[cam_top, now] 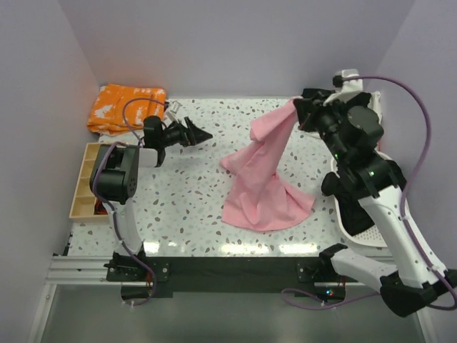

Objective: Fold and stack the t-shirts
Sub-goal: Flatten out the tshirt

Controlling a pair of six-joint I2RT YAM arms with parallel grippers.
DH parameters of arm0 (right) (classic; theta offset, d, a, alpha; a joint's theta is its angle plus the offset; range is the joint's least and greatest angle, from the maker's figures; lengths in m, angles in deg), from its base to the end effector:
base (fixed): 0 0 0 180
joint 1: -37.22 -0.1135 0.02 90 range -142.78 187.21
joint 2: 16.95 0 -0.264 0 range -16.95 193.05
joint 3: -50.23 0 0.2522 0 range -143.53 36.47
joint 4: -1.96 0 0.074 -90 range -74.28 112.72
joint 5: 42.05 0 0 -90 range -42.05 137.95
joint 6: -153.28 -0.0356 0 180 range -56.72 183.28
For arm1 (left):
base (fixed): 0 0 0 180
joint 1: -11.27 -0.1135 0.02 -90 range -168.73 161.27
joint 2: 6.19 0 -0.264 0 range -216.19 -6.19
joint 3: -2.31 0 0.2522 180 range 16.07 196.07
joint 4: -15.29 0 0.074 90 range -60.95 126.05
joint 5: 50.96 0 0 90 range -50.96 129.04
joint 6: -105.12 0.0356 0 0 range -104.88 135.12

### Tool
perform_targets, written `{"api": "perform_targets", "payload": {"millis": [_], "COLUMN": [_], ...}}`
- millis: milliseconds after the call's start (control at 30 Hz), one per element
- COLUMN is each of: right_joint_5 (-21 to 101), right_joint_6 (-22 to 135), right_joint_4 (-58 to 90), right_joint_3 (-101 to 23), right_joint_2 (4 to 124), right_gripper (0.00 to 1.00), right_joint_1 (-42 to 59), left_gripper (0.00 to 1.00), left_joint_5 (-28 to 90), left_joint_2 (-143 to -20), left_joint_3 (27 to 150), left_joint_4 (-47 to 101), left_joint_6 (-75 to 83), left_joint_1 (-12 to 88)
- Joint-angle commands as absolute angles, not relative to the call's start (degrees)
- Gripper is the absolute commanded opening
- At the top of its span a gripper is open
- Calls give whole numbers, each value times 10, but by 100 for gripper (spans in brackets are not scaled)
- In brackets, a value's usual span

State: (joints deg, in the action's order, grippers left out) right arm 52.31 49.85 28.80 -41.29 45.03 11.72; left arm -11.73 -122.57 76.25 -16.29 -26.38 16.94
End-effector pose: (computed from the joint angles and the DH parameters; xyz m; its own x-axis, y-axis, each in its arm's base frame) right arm 0.2040 0.0943 0.4761 -0.0424 0.2363 -0.9707 -0.3607 0.9025 0.2355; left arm 0.4134 -0.0688 0.1616 -0.6834 -0.3533 -0.6388 0.4895 0.4274 -0.7601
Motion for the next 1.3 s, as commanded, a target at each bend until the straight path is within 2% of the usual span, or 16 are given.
{"api": "perform_targets", "payload": {"millis": [0,67,167,267,433,633,833,1000,1100,1267], "right_joint_5": [760,864,931,987,972,959,957,970,978,969], "right_joint_6": [527,515,500,498,493,490,502,540,555,554], "right_joint_4": [403,452,489,506,514,500,479,481,479,459], "right_joint_3": [-393,-389,-376,-369,-367,-345,-343,-381,-386,-365], "right_joint_2": [390,363,313,286,275,288,308,346,344,317], "right_gripper": [0,0,0,0,0,0,0,0,0,0], "right_joint_1": [118,117,118,117,118,118,117,118,117,117], "left_gripper": [100,100,100,100,100,100,100,100,100,100], "left_joint_5": [-125,-70,-24,-17,67,202,200,233,230,197], "left_joint_2": [-1224,-1214,-1216,-1239,-1239,-1266,-1255,-1198,-1174,-1163], "left_joint_3": [828,852,895,926,902,948,895,825,755,736], "left_joint_4": [-83,-6,69,84,55,155,125,121,88,73], "left_joint_6": [-246,-204,-173,-163,-127,-51,-60,-65,-89,-94], "left_joint_1": [201,227,264,296,349,418,464,516,549,576]}}
